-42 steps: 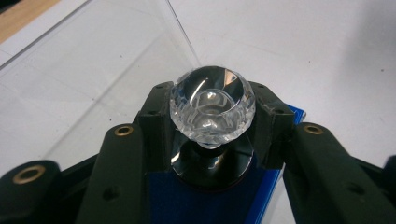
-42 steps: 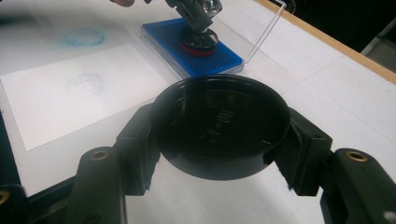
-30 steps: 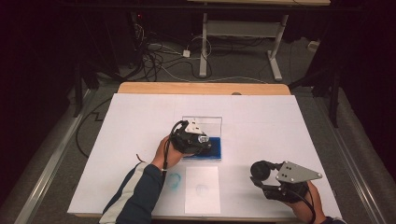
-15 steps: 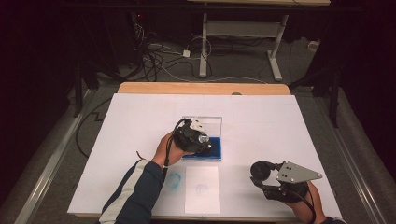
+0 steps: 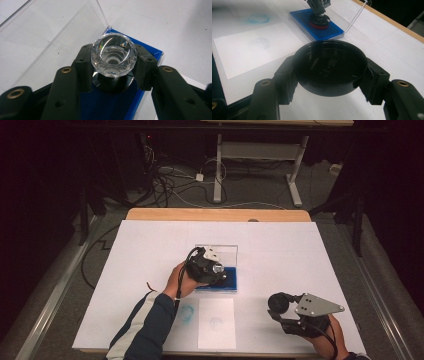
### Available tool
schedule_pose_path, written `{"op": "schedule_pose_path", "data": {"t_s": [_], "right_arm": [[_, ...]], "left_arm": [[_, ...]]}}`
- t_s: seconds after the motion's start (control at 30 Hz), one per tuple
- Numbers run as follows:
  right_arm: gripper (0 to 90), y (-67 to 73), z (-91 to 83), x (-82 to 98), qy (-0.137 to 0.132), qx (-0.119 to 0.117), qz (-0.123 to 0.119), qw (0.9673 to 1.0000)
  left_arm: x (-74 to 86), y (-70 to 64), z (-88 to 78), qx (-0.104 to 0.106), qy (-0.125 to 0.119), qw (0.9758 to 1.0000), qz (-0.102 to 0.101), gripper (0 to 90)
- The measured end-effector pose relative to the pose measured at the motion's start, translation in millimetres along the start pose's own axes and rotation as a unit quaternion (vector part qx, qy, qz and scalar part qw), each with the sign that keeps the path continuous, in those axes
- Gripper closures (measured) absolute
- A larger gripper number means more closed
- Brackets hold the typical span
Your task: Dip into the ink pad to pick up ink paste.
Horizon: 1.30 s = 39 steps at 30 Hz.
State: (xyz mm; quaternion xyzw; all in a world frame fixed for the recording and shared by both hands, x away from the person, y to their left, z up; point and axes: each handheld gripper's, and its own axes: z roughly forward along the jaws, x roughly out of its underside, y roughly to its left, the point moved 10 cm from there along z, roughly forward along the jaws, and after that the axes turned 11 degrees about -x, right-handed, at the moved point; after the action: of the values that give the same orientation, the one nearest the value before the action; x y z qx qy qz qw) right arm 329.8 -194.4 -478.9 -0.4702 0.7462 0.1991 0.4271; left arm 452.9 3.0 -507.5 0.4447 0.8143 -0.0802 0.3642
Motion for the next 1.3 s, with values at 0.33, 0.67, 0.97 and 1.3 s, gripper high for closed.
{"op": "schedule_pose_path", "data": {"t_s": [0.33, 0.67, 0.97, 1.3], "right_arm": [[38.5, 0.2, 0.1, 0.0, 0.006, 0.005, -0.007, 0.9999], [38.5, -1.1, -1.3, -0.4, 0.003, 0.006, -0.005, 1.0], [38.5, -2.3, -2.3, -0.9, 0.0, 0.007, -0.004, 1.0], [38.6, -2.4, -3.1, -1.0, -0.001, 0.007, -0.007, 1.0]], "left_arm": [[-0.1, 0.9, -0.6, 0.0, -0.002, 1.0, 0.004, 54.3], [-7.7, 11.0, -14.7, -0.017, -0.035, 0.9992, -0.005, 54.3], [-11.9, 15.2, -28.1, -0.019, -0.05, 0.9986, -0.006, 54.2], [-12.4, 19.0, -38.6, -0.024, -0.061, 0.9978, -0.009, 54.2]]}}
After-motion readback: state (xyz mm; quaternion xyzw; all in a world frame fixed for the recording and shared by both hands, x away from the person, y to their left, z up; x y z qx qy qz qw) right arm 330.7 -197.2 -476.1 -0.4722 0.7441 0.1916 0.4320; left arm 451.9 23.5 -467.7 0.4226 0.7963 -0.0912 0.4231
